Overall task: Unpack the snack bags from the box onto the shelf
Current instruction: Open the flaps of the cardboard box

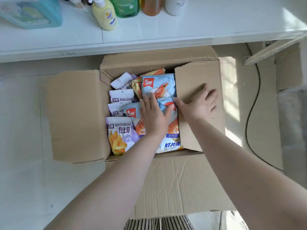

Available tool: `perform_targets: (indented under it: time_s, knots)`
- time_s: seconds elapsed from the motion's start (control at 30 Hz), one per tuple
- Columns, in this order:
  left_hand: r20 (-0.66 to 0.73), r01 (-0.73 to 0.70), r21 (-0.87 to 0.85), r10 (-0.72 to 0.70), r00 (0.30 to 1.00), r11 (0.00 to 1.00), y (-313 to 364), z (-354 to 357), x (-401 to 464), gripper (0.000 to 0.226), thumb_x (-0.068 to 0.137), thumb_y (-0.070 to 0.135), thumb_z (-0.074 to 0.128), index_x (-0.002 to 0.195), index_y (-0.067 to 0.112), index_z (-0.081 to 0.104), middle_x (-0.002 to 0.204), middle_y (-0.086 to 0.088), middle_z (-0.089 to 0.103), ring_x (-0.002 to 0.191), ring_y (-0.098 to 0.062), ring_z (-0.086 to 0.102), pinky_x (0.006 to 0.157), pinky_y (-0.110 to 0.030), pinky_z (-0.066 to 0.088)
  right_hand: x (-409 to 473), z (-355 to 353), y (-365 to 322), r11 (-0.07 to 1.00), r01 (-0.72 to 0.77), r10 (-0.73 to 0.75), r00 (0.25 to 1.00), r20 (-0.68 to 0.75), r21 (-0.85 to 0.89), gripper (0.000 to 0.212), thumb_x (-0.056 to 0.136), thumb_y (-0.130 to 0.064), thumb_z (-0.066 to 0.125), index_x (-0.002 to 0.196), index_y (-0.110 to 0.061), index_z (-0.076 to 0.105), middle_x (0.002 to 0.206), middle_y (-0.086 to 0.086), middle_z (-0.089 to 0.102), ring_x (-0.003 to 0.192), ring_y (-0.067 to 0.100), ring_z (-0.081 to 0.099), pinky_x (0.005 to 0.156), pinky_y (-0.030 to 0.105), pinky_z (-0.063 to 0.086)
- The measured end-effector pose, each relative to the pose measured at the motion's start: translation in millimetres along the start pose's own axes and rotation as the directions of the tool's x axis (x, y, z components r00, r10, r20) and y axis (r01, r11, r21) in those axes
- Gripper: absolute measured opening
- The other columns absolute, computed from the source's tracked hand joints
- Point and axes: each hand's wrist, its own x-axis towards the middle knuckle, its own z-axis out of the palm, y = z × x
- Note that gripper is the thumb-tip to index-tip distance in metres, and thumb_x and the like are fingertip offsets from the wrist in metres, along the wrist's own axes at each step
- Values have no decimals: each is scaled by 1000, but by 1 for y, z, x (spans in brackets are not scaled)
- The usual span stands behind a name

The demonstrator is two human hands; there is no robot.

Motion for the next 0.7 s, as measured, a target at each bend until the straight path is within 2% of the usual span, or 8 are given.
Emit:
perform_targets:
  time_s: [0.1,0.2,0.3,0.43,0.5,0.57,0.63,0.7]
  knots:
    - [28,-4,15,3,1000,1000,-2,-4,-2,84,92,43,56,152,6,11,159,-19,4,148,-31,0,118,-37,5,9,-14,-10,989,-63,78,991,111,-134,130,65,-70,74,155,-14,-1,162,21,-7,151,30,-5,117,52,15]
    - [21,-44,7,44,999,999,9,-9,-9,79,94,38,55,152,6,13,160,-17,6,149,-27,1,119,-34,6,4,-26,-19,978,38,-13,992,122,-206,109,73,-60,70,151,-8,14,157,25,16,146,37,17,107,51,33]
    - [27,-158,-17,158,987,987,27,-10,-25,73,96,34,54,151,4,18,160,-13,10,149,-23,3,120,-35,10,-8,-53,-13,980,153,-146,987,67,-127,68,82,-52,57,133,-10,41,130,13,53,121,33,51,86,40,43]
    - [78,-272,-77,277,958,959,60,-2,-46,63,97,33,52,149,7,28,160,-7,15,149,-19,6,121,-31,10,-17,-112,21,984,149,-145,988,-45,96,41,91,-52,44,110,-21,63,102,1,71,95,28,65,80,35,51]
    - [142,-211,-183,238,961,960,79,8,-55,61,96,34,52,148,11,31,159,-3,19,148,-15,13,119,-33,18,-12,-138,44,960,116,-101,992,-72,255,33,96,-48,45,80,-26,64,75,-6,65,73,22,59,63,31,45]
    - [227,-137,-234,191,955,963,100,24,-64,62,96,35,52,149,12,30,158,-2,24,146,-14,21,117,-28,20,-3,-157,67,934,60,-23,994,-110,352,51,98,-46,47,55,-24,34,52,-6,33,53,19,31,49,32,22]
    - [320,-45,-239,122,940,970,116,46,-70,67,96,39,53,151,12,25,157,-4,26,144,-17,25,116,-27,20,12,-168,89,911,-13,82,986,-149,413,56,99,-46,49,58,-22,19,55,-3,18,54,18,16,51,34,12]
    - [395,54,-189,25,918,981,125,71,-72,72,94,44,53,151,10,22,155,-7,29,142,-22,29,112,-29,21,26,-170,112,901,-98,180,971,-159,424,55,100,-45,48,58,-22,20,56,-3,19,53,18,17,50,33,13]
